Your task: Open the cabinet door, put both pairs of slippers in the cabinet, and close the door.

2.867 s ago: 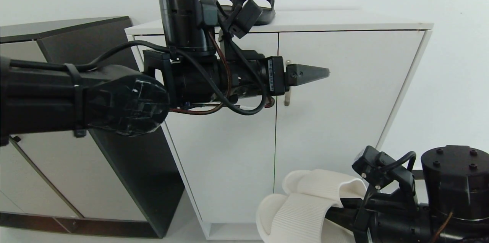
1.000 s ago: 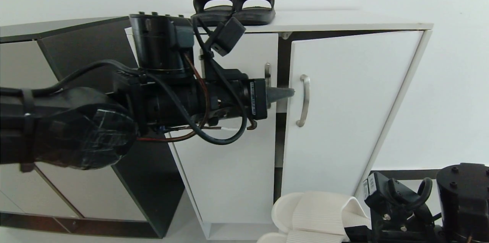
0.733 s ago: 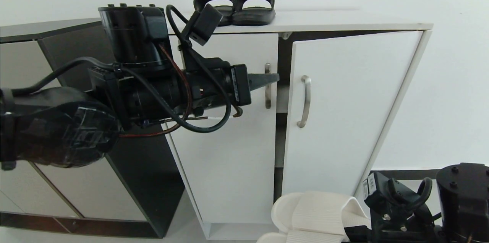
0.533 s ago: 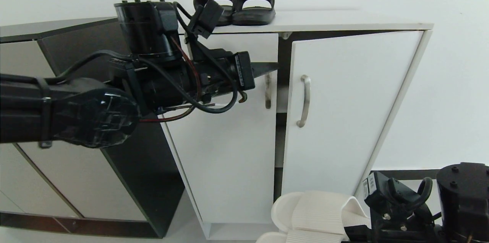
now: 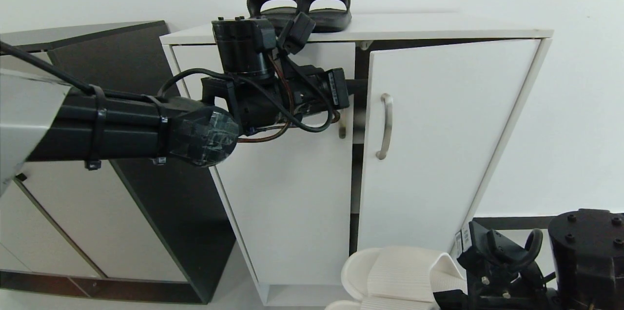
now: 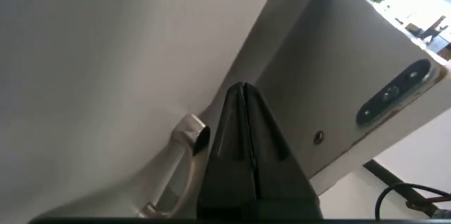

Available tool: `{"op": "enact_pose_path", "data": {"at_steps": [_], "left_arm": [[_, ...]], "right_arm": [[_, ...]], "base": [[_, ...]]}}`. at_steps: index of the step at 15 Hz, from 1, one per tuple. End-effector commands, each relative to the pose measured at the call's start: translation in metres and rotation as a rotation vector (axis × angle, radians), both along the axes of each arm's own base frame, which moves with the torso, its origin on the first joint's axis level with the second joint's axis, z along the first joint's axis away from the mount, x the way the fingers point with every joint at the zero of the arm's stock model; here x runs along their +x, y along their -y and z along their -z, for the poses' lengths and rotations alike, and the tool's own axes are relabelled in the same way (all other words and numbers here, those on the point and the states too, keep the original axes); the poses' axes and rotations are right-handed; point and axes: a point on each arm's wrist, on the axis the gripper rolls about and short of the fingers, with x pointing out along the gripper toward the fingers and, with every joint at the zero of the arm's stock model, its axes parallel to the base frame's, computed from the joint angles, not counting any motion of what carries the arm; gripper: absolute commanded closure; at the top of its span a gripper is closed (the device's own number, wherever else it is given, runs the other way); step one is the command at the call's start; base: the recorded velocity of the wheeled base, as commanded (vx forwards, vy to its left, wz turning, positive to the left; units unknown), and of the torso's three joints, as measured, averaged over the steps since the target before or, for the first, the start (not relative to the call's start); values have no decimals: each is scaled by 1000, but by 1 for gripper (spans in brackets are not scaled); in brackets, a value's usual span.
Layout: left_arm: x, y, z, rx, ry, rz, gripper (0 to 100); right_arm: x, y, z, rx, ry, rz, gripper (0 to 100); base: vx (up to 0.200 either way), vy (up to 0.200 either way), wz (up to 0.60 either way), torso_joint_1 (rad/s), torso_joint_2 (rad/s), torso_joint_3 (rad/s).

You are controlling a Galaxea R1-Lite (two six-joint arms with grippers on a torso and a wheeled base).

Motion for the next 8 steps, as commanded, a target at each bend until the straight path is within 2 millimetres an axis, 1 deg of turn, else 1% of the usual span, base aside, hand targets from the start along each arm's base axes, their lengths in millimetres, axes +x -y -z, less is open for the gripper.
{"op": "enact_pose_path", "data": {"at_steps": [1, 4, 6, 7, 8], "left_arm": [[4, 5, 4, 3, -8, 5, 100], [0, 11, 3, 1, -4, 22, 100], [-6, 17, 3, 2, -7, 41, 100], [-17, 23, 0, -1, -3, 57, 100], [-33, 30, -4, -3, -1, 81, 100]], "right_arm": [[1, -2, 4, -13, -12, -5, 100], [2, -4, 7, -23, -22, -6, 100], [1, -5, 6, -19, -24, -10, 100], [1, -6, 6, -18, -23, -13, 100], [-1, -7, 5, -15, -19, -24, 100]], "base": [[0, 0, 0, 0, 0, 0], [0, 0, 0, 0, 0, 0], [-200, 0, 0, 2, 2, 2], [-200, 0, 0, 2, 2, -7], [-200, 0, 0, 12, 7, 2]]}}
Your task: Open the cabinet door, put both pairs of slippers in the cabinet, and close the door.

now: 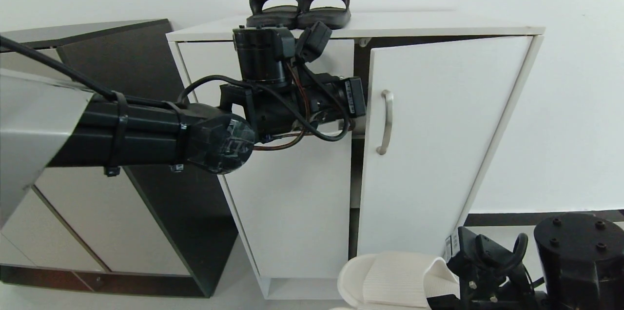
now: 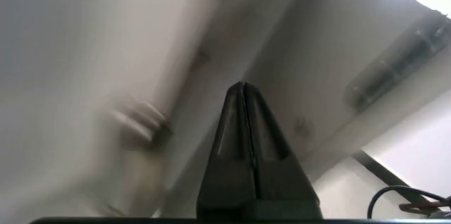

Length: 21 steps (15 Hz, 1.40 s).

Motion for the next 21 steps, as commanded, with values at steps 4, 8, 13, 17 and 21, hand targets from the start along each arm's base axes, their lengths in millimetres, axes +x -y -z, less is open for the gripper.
{"op": "enact_pose_path", "data": {"at_steps": [4, 8, 13, 17, 21], "left_arm": [[-76, 25, -20, -21, 24, 141, 100], [-52, -33, -37, -55, 66, -107, 100], [-154, -155, -34, -45, 90, -525, 100], [-249, -221, 3, 69, 71, -882, 100], [-331, -259, 88, 219, -31, -1415, 100]], "right_arm": [[-12, -5, -2, 8, 8, -58, 100], [-9, -6, -2, 9, -2, -33, 100], [23, -15, -14, 27, 22, 246, 100], [36, -23, -23, 46, 52, 413, 100], [55, -30, -30, 82, 52, 577, 100]], "base": [[-200, 0, 0, 0, 1, 6], [-50, 0, 0, -1, 1, 2], [0, 0, 0, 0, 0, 0], [0, 0, 0, 0, 0, 0], [0, 0, 0, 0, 0, 0]]}}
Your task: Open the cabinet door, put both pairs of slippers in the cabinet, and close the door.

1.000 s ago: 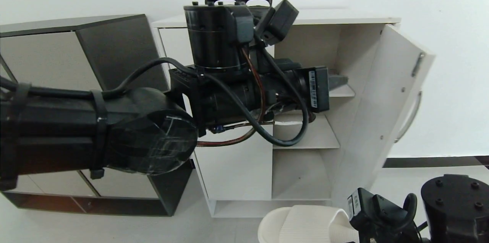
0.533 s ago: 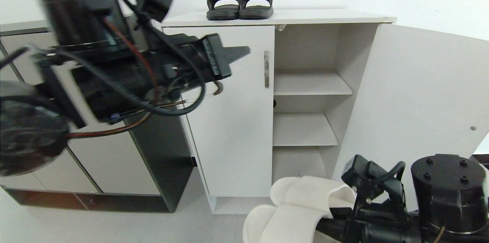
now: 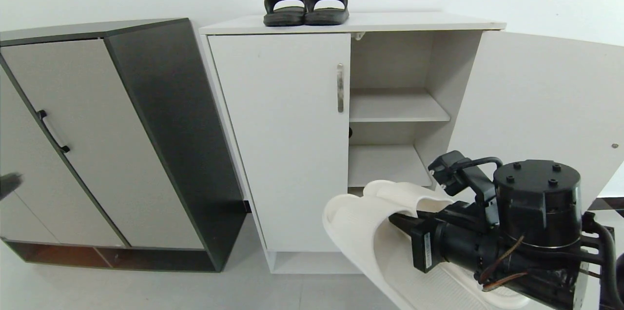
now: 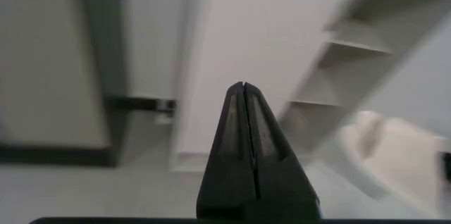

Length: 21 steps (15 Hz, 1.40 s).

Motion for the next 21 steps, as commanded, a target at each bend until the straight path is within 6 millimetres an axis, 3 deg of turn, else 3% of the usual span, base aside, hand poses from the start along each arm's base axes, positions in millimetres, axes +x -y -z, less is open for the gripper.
{"op": "enact_pose_path", "data": {"at_steps": [1, 2, 4, 6, 7, 10, 12, 14, 16, 21], "left_arm": [[-68, -17, 78, 57, -11, -368, 100], [-77, -14, 114, 105, -35, -488, 100], [-78, -12, 144, 115, -44, -480, 100], [-71, -10, 153, 101, -13, -330, 100], [-64, -5, 165, 88, 24, -60, 100], [-68, -6, 165, 82, 58, 147, 100], [-71, -6, 166, 110, 87, 123, 100], [-71, -10, 171, 276, 57, -65, 100], [-71, -7, 171, 261, 74, 48, 100], [-71, -7, 171, 198, 74, 55, 100]], "right_arm": [[4, -3, 3, -6, -9, 5, 100], [4, -3, 3, -5, -7, 6, 100], [3, -2, 4, -11, -11, 6, 100], [3, -2, 7, -19, -16, 5, 100], [3, -2, 7, -19, -16, 5, 100], [4, -3, 8, -23, -19, 3, 100], [3, -3, 8, -24, -20, 2, 100], [2, -3, 9, -29, -22, -2, 100], [1, -5, 10, -30, -22, -10, 100], [0, -5, 10, -29, -23, -9, 100]], "base": [[0, 0, 0, 0, 0, 0], [0, 0, 0, 0, 0, 0], [0, 0, 0, 0, 0, 0], [0, 0, 0, 0, 0, 0], [0, 0, 0, 0, 0, 0], [0, 0, 0, 0, 0, 0], [0, 0, 0, 0, 0, 0], [0, 0, 0, 0, 0, 0], [0, 0, 0, 0, 0, 0], [0, 0, 0, 0, 0, 0]]}}
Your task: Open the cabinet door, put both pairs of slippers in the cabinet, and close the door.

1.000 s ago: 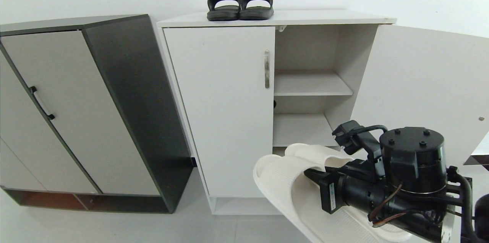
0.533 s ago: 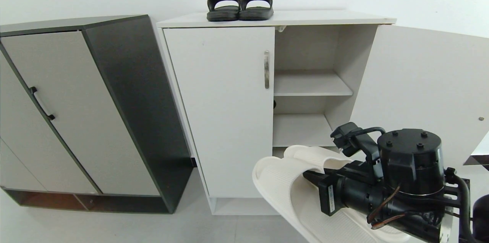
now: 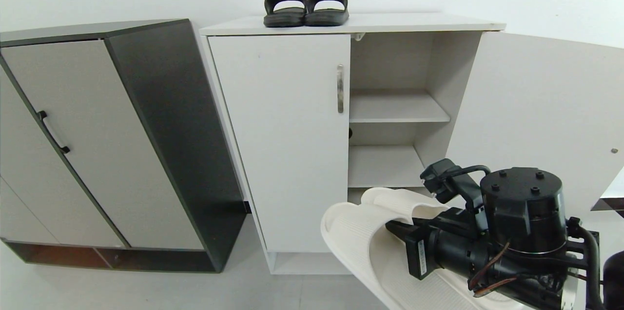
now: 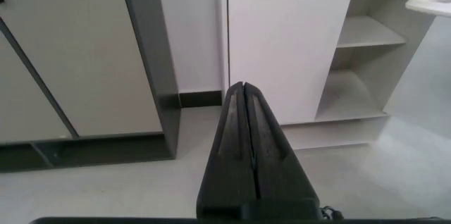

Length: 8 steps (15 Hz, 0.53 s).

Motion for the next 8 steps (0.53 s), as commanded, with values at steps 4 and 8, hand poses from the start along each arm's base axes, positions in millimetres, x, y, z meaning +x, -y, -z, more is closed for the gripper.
{"op": "enact_pose_path", "data": {"at_steps": [4, 8], "left_arm": [[0, 0, 0, -1, -2, 0, 100], [0, 0, 0, -1, -2, 0, 100]], "right_arm": [[7, -7, 3, -8, -2, 27, 100], [11, -21, 3, -17, 26, 123, 100]], "base": [[0, 0, 0, 0, 0, 0], [0, -200, 0, 5, -1, 2]]}}
